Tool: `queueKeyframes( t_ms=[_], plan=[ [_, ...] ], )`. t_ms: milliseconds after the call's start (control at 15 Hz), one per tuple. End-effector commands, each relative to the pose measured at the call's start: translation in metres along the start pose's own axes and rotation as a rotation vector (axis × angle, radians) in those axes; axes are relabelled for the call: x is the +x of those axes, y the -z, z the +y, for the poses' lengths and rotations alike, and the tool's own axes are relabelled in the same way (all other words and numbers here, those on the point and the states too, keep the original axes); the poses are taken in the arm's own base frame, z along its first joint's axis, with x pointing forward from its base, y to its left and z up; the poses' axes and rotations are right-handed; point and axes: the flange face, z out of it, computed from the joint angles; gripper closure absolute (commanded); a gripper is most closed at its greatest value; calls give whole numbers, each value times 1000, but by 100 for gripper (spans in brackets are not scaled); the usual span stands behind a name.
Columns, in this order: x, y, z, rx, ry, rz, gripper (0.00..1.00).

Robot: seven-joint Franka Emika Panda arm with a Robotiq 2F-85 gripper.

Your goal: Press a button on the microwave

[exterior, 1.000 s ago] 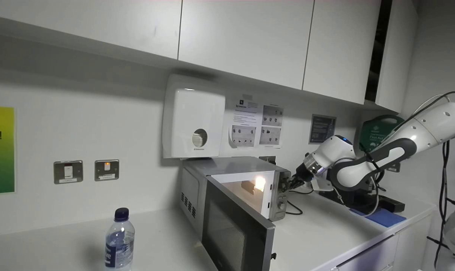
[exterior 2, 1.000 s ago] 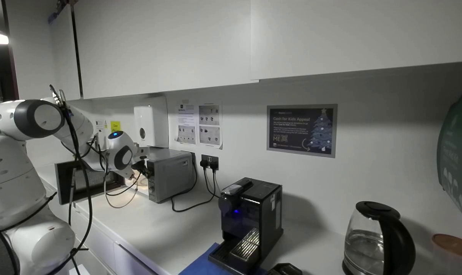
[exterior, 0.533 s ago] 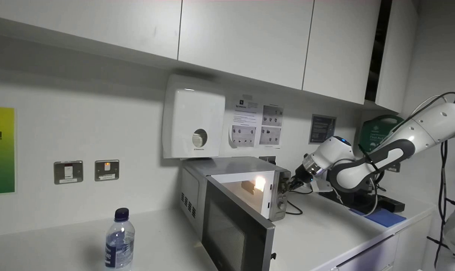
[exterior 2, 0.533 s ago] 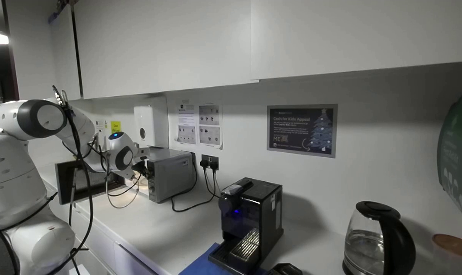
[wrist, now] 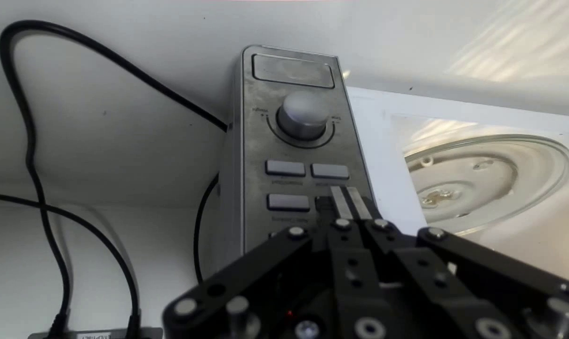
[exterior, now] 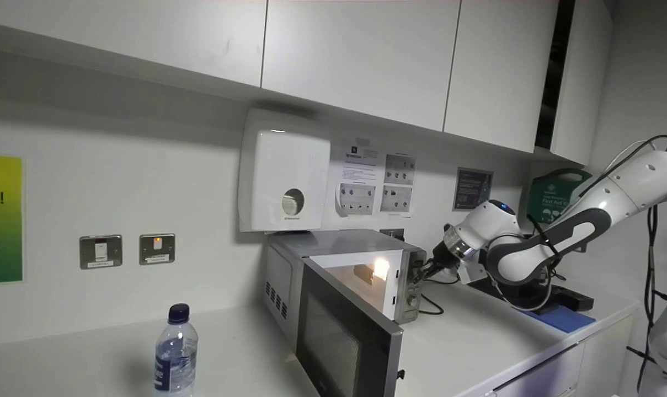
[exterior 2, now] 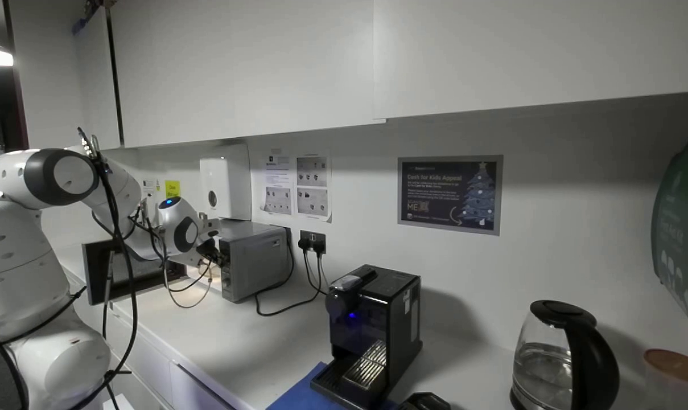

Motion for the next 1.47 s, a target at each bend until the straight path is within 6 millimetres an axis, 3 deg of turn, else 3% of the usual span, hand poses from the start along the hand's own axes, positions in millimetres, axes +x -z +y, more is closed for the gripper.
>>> queueKeyframes(
  t_ms=[0,400,600,1067,1400],
  plan=[
    [35,23,7,-18,32,123,100],
    [46,50,2,-47,60,200,100],
    [46,53,1,-55,48,206,100],
    [42,64,-12,-36,-39,85,100],
    [52,92,-15,31,-159,-52,100]
  ],
)
